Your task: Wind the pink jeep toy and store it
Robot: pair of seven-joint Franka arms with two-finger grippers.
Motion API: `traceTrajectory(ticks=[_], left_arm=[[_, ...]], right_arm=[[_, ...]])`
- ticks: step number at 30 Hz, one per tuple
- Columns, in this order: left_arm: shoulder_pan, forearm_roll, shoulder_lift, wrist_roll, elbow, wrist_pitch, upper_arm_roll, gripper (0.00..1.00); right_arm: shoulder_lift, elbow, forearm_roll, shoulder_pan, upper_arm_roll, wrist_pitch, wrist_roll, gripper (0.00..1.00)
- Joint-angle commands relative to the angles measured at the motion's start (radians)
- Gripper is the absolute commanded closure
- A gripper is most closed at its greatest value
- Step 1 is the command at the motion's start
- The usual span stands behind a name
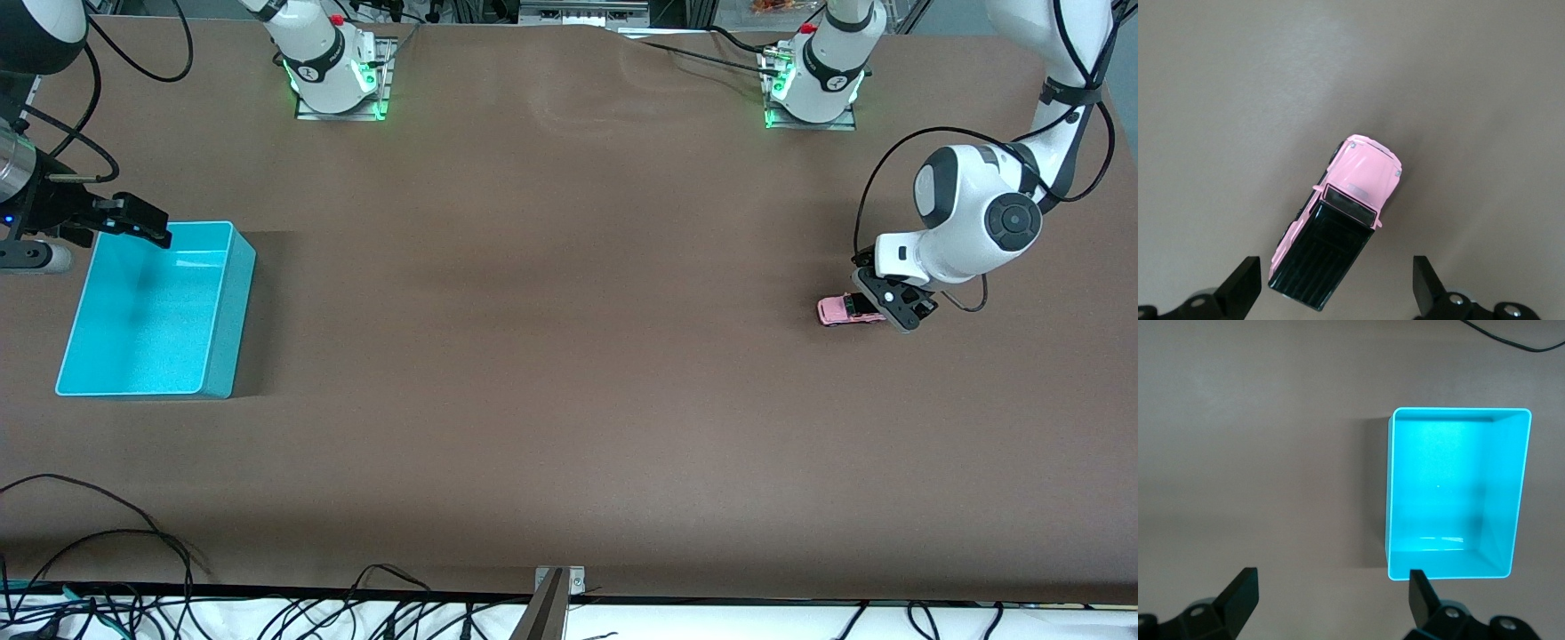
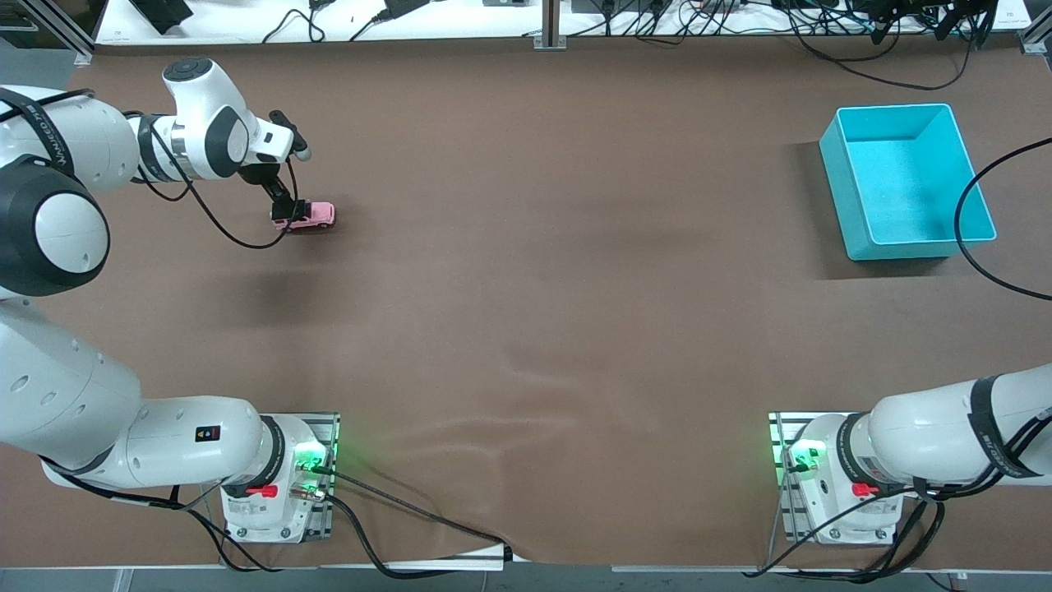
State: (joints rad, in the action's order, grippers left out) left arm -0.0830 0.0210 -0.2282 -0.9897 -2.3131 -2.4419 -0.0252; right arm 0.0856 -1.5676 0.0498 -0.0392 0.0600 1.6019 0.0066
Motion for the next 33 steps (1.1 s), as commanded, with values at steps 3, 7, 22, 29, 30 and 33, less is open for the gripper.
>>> traceTrajectory(ticks=[3,7,22,29,30,33], left_arm=[[-0.014,0.000,-0.025,-0.286,-0.011,-0.068,-0.002,0.00],[-0.015,-0.003,-0.040,-0.362,-0.011,-0.091,-0.002,0.01],[-0.014,-0.191,-0.126,-0.708,-0.009,-0.164,-0.002,0.02],[-0.014,-0.193,-0.114,-0.711,-0.006,-0.163,-0.002,0.13],[-0.014,-0.193,-0.109,-0.711,-0.005,-0.161,-0.002,0.13],[-0.008,-0.191,-0.086,-0.711,-0.002,-0.154,-0.002,0.09]], right_arm=[[0.013,0.031,0.012,-0.004,0.004,-0.019,0.013,0.00],[0.013,0.031,0.012,-0.004,0.004,-0.019,0.013,0.00],[0.013,0.031,0.010,-0.004,0.004,-0.019,0.013,0.00],[0.013,0.031,0.010,-0.004,0.004,-0.019,0.013,0.00],[0.013,0.031,0.010,-0.004,0.004,-0.019,0.013,0.00],[0.013,0.031,0.010,-0.004,0.004,-0.019,0.013,0.00]])
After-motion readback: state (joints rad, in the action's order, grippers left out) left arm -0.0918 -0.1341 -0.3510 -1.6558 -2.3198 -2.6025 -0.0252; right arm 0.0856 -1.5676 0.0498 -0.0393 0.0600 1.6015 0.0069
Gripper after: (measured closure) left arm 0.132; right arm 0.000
